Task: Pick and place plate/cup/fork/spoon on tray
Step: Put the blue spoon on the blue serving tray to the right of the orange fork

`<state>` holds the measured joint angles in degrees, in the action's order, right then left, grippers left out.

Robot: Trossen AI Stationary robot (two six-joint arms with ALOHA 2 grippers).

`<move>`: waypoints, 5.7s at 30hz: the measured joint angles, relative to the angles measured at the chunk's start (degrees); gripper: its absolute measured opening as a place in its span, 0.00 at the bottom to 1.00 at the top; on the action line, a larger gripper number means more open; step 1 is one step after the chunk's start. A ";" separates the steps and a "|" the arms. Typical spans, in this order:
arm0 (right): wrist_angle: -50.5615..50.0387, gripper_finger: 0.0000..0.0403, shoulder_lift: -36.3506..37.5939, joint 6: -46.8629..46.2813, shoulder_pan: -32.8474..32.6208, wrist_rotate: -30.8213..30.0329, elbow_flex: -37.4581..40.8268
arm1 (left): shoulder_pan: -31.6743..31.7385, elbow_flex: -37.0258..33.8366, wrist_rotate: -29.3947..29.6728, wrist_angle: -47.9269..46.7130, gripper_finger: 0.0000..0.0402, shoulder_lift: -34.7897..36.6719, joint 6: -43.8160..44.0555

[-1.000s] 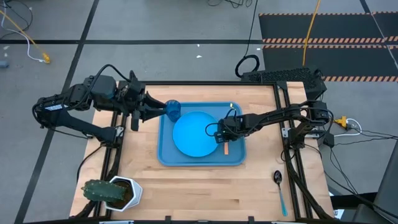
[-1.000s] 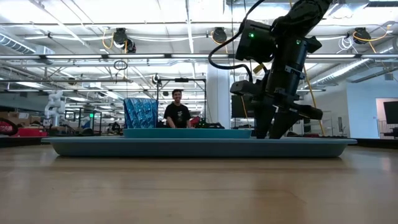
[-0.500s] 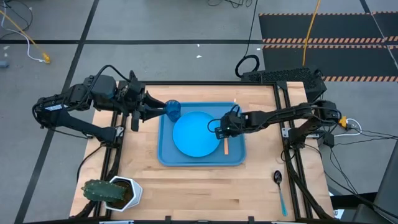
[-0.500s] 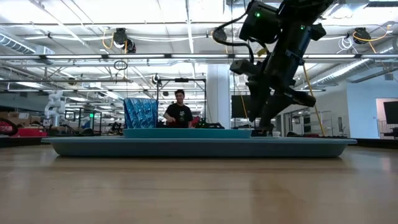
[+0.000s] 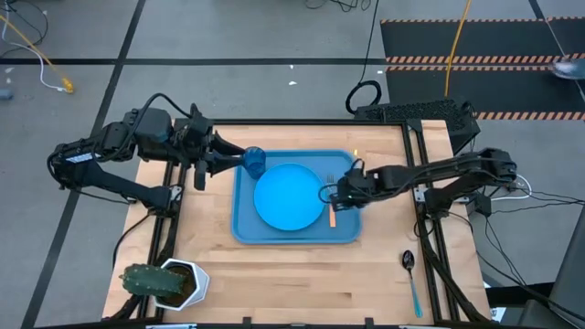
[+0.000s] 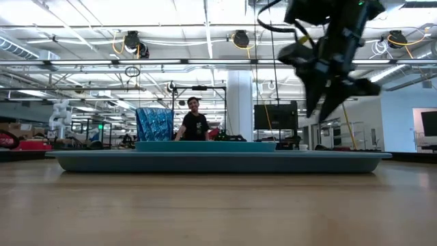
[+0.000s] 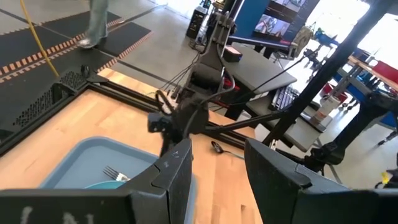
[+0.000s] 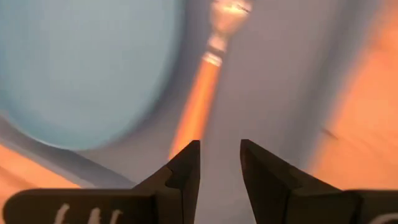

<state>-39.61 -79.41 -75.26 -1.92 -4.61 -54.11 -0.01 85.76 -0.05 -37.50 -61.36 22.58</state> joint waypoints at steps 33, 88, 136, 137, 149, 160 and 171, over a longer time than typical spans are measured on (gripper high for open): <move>-21.07 0.27 8.91 -16.58 -20.18 10.69 0.00 | -1.66 -0.02 0.06 4.53 0.37 -0.02 -14.65; -9.98 0.27 -7.13 -53.09 -52.55 20.79 0.10 | -9.79 -0.04 6.13 7.59 0.37 -0.72 2.95; -2.34 0.27 -7.11 -47.29 -48.79 27.13 9.87 | -5.64 -0.04 8.52 14.05 0.37 -1.27 -3.38; -1.87 0.27 -7.10 -48.09 -48.80 27.32 10.35 | -5.64 -0.04 8.74 14.01 0.37 -1.27 -3.33; 2.16 0.25 -6.94 -49.62 -48.75 26.02 13.09 | -7.23 -0.02 9.16 13.92 0.37 -0.76 0.42; 5.53 0.02 -7.02 -49.58 -48.64 25.97 13.25 | -7.19 -0.02 9.18 19.64 0.37 -0.25 -0.91; 6.46 0.00 -3.96 -49.99 -46.69 23.25 13.35 | -7.19 0.02 9.27 20.89 0.37 1.97 -4.93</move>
<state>-33.16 -83.37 -125.25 -48.61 18.64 -40.75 -7.20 85.78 9.21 -16.61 -59.40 17.65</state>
